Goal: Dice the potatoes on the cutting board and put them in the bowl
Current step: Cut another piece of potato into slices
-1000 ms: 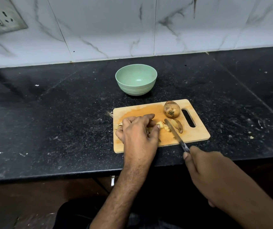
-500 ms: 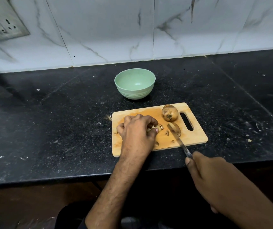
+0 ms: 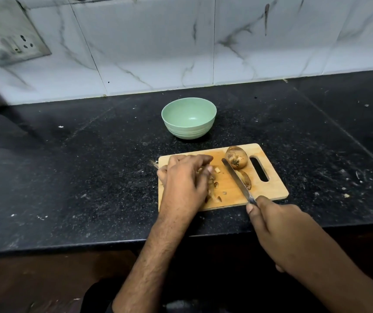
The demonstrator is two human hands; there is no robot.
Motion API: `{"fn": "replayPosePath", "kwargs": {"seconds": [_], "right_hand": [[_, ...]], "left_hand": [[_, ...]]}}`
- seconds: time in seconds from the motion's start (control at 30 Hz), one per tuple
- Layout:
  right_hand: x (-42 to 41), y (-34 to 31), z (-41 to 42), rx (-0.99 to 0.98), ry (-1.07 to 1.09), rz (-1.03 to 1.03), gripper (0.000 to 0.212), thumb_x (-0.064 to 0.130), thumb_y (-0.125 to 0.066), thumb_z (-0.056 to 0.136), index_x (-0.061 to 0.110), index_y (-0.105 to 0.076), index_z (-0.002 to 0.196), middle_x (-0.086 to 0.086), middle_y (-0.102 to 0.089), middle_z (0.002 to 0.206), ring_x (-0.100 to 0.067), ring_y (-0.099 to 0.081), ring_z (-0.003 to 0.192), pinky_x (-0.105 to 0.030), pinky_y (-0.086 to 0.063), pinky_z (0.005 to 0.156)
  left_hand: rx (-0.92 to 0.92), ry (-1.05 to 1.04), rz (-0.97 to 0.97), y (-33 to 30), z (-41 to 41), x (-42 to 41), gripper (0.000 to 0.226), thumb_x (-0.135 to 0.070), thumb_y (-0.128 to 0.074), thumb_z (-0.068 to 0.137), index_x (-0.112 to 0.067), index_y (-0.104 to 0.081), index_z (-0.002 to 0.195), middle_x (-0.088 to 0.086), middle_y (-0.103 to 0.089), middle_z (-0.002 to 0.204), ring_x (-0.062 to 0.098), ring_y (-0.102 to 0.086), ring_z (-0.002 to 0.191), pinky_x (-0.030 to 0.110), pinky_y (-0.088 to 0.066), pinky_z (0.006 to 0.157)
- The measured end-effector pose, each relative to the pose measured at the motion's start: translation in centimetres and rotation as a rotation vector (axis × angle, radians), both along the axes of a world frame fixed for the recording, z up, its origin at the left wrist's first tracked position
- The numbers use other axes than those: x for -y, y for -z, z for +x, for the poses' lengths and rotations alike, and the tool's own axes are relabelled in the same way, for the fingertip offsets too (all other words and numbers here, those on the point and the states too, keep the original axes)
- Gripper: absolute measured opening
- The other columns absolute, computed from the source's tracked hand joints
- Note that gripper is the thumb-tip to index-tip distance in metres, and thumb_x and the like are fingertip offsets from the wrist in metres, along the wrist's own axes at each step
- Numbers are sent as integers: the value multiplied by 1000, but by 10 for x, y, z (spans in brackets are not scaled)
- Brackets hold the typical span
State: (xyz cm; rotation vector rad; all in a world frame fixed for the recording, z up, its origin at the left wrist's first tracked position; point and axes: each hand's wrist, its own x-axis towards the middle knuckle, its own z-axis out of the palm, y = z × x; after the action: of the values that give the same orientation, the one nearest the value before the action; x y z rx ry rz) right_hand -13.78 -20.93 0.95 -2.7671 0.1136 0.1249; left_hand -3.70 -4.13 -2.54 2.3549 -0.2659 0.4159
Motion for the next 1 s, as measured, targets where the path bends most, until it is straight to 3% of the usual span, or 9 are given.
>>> {"fn": "replayPosePath", "kwargs": {"seconds": [0.1,0.17,0.33,0.47,0.67,0.83,1.0], "right_hand": [[-2,0,3,-11,-10,30,29,51,-22,103,32,-42,94,-1,-58,75,-8,-54,54,-36,-58,67],[-3,-1,4,-21,-26,34,31,52,-23,103,31,-43,92,-1,-58,73,-8,-52,53,-36,-57,68],[2,-7,-6,-56,-37,30,32,53,-24,102,32,-46,92,1,-61,71,-4,-52,50,-33,-57,69],[5,-2,-3,-71,-7,1,32,52,-23,103,32,-46,92,2,-61,72,-6,-56,55,-35,-58,69],[-1,6,11,-89,-14,-26,35,53,-23,103,31,-50,105,3,-58,82,-9,-50,56,-35,-57,71],[-6,3,13,-88,-63,12,32,53,-24,103,32,-47,98,3,-61,77,-6,-50,52,-34,-57,67],[-2,1,13,-39,-51,25,31,54,-24,103,34,-48,101,4,-60,72,-9,-52,55,-37,-58,68]], "left_hand": [[51,159,107,2,-8,7,40,-40,-64,93,-37,-59,132,-22,-54,125,7,-41,115,34,-22,92],[74,159,176,3,-11,12,46,-38,-64,91,-36,-54,136,-19,-49,131,8,-39,120,38,-25,96],[42,23,193,6,-5,9,32,-39,-63,93,-36,-63,125,-21,-58,120,9,-40,115,38,-24,98],[73,-5,130,8,-4,4,18,-41,-65,93,-34,-72,108,-22,-62,108,7,-41,110,32,-17,89],[51,182,195,12,-16,-4,42,-64,-69,79,-39,-69,114,-24,-55,117,5,-37,117,38,-23,94],[109,86,157,14,-14,-7,27,-46,-76,81,-40,-70,107,-19,-50,117,6,-38,115,32,-19,90],[123,9,147,11,-1,-6,23,-43,-76,82,-35,-70,103,-18,-53,112,8,-42,112,31,-19,89]]}}
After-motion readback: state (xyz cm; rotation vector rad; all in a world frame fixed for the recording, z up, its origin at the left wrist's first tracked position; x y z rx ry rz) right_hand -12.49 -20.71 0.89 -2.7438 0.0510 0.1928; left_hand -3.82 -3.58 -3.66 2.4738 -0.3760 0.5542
